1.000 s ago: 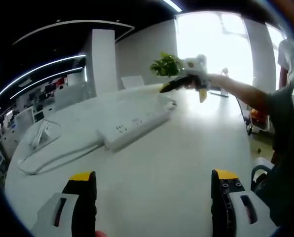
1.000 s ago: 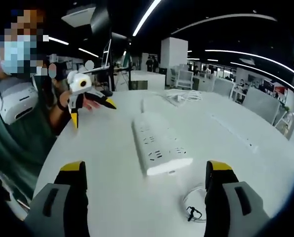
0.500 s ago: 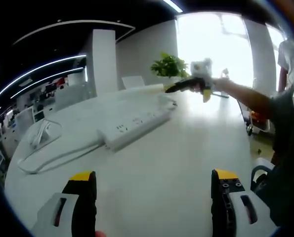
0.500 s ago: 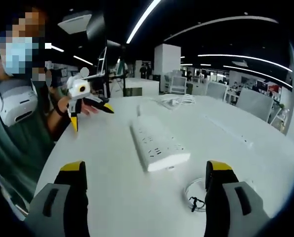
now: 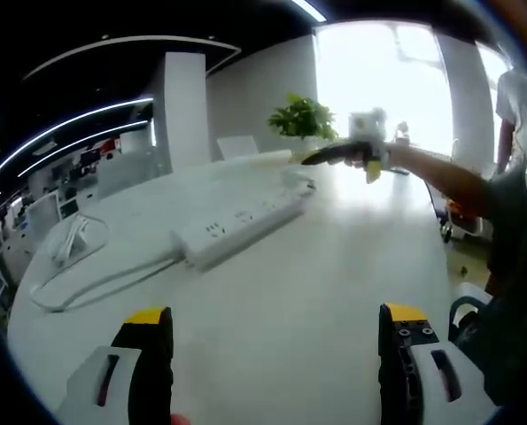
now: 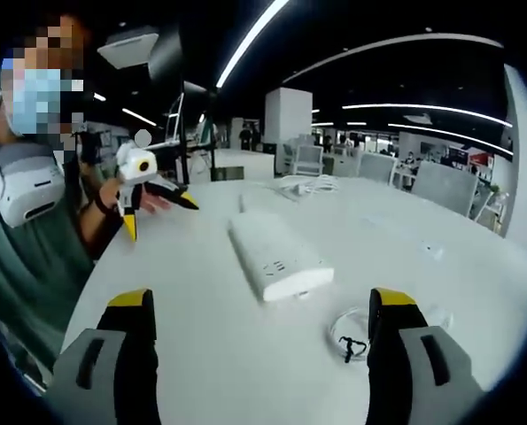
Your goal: Straighten the power strip on the desk, plug the charger into it
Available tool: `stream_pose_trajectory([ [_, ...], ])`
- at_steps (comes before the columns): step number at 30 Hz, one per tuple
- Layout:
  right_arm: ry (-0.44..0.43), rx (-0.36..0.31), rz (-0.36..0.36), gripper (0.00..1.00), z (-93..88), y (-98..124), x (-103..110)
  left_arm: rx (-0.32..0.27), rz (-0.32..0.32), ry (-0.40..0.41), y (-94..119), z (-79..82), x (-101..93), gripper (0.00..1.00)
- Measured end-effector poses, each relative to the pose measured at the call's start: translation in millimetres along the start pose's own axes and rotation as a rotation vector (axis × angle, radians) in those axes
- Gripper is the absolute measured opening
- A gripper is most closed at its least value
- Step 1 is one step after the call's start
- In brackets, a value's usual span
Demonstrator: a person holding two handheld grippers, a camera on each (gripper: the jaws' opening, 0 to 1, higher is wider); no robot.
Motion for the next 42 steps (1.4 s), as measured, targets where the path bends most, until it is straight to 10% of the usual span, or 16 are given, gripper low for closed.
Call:
stream_pose_trajectory([
  [42, -0.090, -0.156, -0.159, 0.99, -22.2, 43.4, 20.3, 0.006, -0.021, -0.022, 3.7, 2.8, -14.2, 1.00],
])
Point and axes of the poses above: the point that each gripper's makers call its tool centre point, and the gripper's own axes: y roughly backward along the fingers, x roughly to its left, z roughly out of its top, the point moved 3 cm from there along y, roughly backward along the fingers, and after that the axes turned 6 degrees about x, right-handed, at the moved point
